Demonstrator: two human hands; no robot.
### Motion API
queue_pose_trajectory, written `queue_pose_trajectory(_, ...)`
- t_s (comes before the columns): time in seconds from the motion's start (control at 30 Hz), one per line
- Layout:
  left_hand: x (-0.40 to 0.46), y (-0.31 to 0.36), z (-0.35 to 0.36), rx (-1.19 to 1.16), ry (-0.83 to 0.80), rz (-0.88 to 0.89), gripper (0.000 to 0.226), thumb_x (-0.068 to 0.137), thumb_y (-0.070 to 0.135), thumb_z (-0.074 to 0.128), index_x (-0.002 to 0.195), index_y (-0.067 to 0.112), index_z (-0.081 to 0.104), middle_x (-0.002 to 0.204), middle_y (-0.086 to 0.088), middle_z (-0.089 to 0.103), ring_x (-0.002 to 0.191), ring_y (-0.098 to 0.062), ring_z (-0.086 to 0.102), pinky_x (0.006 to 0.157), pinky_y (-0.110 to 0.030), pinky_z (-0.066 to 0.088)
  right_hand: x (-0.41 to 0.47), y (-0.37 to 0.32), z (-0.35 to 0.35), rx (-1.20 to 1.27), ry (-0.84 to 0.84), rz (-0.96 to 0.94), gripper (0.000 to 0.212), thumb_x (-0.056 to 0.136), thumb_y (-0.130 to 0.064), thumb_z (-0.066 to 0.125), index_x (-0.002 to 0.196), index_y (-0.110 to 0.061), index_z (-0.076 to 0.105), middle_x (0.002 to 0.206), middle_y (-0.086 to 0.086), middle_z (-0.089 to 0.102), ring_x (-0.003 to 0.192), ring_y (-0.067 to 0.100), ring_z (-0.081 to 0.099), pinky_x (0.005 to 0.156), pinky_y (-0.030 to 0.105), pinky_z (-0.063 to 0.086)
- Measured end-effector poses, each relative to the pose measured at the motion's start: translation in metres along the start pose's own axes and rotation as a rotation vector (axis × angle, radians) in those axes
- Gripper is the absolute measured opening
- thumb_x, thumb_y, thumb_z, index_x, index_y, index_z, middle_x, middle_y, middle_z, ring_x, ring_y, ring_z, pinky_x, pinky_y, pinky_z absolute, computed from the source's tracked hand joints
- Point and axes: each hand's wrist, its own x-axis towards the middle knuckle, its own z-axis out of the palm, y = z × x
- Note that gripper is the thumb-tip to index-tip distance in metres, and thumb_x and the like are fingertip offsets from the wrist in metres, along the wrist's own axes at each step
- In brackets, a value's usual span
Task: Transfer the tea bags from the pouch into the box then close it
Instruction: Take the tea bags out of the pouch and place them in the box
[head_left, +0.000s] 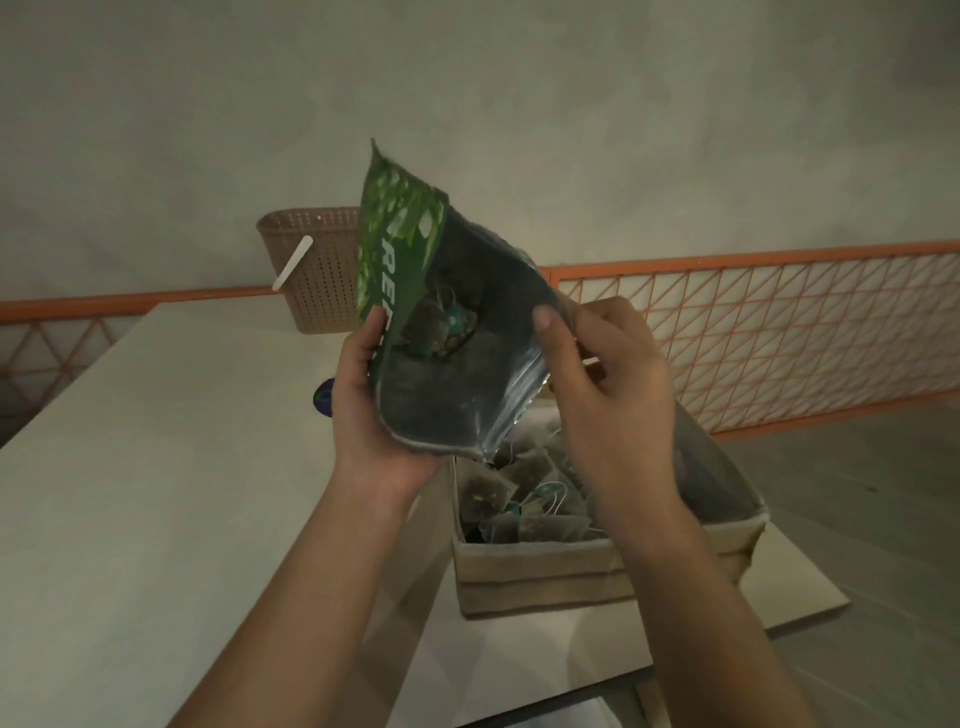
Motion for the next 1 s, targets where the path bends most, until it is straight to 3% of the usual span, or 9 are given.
queue_pose_trajectory(0.13,0.001,0.004,0.016,0.116,-0.183,0.027,0.067,0.099,0.045,0.033,0.123,-0.005,0.070,0.131,-0.025,0.066,0.119,-0.036,0.067,0.105,-0.042,0.050,-0.013,-0.001,0.013,-0.075,0.085,-0.225,0.030,0.097,-0.008,0.056,0.125,-0.002,0.064,0.086,-0.001,0.053,0.076,0.001,0.047,0.064,0.010,0.037)
queue_pose_trajectory(0.23,0.009,0.002,0.003,0.054,0.018,-0.002,0.065,0.096,0.058,0.044,0.090,0.007,0.083,0.101,-0.015,0.078,0.084,-0.031,0.077,0.073,-0.041,0.064,-0.010,0.011,0.021,-0.136,0.048,-0.151,0.028,0.098,-0.014,0.056,0.121,-0.004,0.067,0.085,-0.004,0.053,0.072,-0.002,0.047,0.061,0.007,0.036)
queue_pose_trajectory(0.33,0.012,0.003,0.001,0.050,0.110,-0.011,0.066,0.097,0.062,0.046,0.098,0.007,0.083,0.107,-0.016,0.077,0.087,-0.033,0.077,0.074,-0.044,0.063,-0.007,0.015,0.020,-0.126,0.048,-0.139,0.026,0.099,-0.016,0.055,0.113,-0.001,0.070,0.081,-0.007,0.050,0.068,-0.002,0.046,0.058,0.008,0.034)
queue_pose_trajectory(0.47,0.007,0.001,0.006,0.095,0.075,0.020,0.065,0.096,0.056,0.044,0.075,0.009,0.084,0.086,-0.011,0.079,0.070,-0.026,0.078,0.060,-0.037,0.063,-0.013,0.010,0.016,-0.094,0.147,-0.237,0.025,0.097,-0.006,0.056,0.117,0.003,0.067,0.084,-0.005,0.049,0.072,-0.004,0.043,0.063,0.007,0.034)
queue_pose_trajectory(0.63,0.011,0.003,0.002,0.111,0.104,-0.041,0.058,0.089,0.057,0.055,0.114,0.009,0.078,0.124,-0.016,0.072,0.101,-0.034,0.074,0.082,-0.044,0.061,-0.017,0.020,0.021,-0.128,0.099,-0.144,0.030,0.099,-0.016,0.054,0.124,-0.004,0.065,0.086,-0.006,0.052,0.072,-0.003,0.045,0.062,0.007,0.034)
queue_pose_trajectory(0.77,0.008,0.000,0.007,0.086,0.108,-0.017,0.062,0.098,0.057,0.046,0.097,0.008,0.083,0.106,-0.016,0.077,0.087,-0.032,0.077,0.074,-0.043,0.064,-0.018,0.021,0.020,-0.119,0.144,-0.164,0.026,0.098,-0.010,0.056,0.119,-0.001,0.068,0.083,-0.005,0.051,0.071,-0.002,0.044,0.062,0.009,0.033)
queue_pose_trajectory(0.83,0.010,0.001,0.007,0.089,0.108,-0.053,0.059,0.098,0.058,0.048,0.127,0.013,0.073,0.123,-0.016,0.072,0.104,-0.033,0.073,0.087,-0.044,0.061,-0.019,0.021,0.022,-0.124,0.113,-0.112,0.029,0.099,-0.016,0.054,0.124,-0.006,0.066,0.088,-0.005,0.052,0.073,-0.002,0.046,0.061,0.010,0.036)
queue_pose_trajectory(0.93,0.015,0.003,0.007,0.096,0.129,-0.062,0.062,0.098,0.058,0.049,0.144,0.018,0.059,0.142,-0.013,0.062,0.129,-0.034,0.060,0.103,-0.048,0.053,-0.020,0.014,0.020,-0.026,0.099,-0.075,0.046,0.099,-0.020,0.055,0.143,-0.024,0.042,0.111,0.000,0.049,0.091,-0.002,0.053,0.069,0.011,0.048)
queue_pose_trajectory(1.0,0.016,0.002,0.008,0.075,0.133,-0.047,0.061,0.097,0.059,0.049,0.140,0.017,0.062,0.140,-0.015,0.064,0.129,-0.035,0.061,0.101,-0.048,0.055,-0.024,0.010,0.017,0.019,0.099,-0.117,0.049,0.093,-0.017,0.065,0.136,-0.022,0.043,0.124,0.009,0.042,0.108,0.000,0.050,0.081,0.009,0.047)
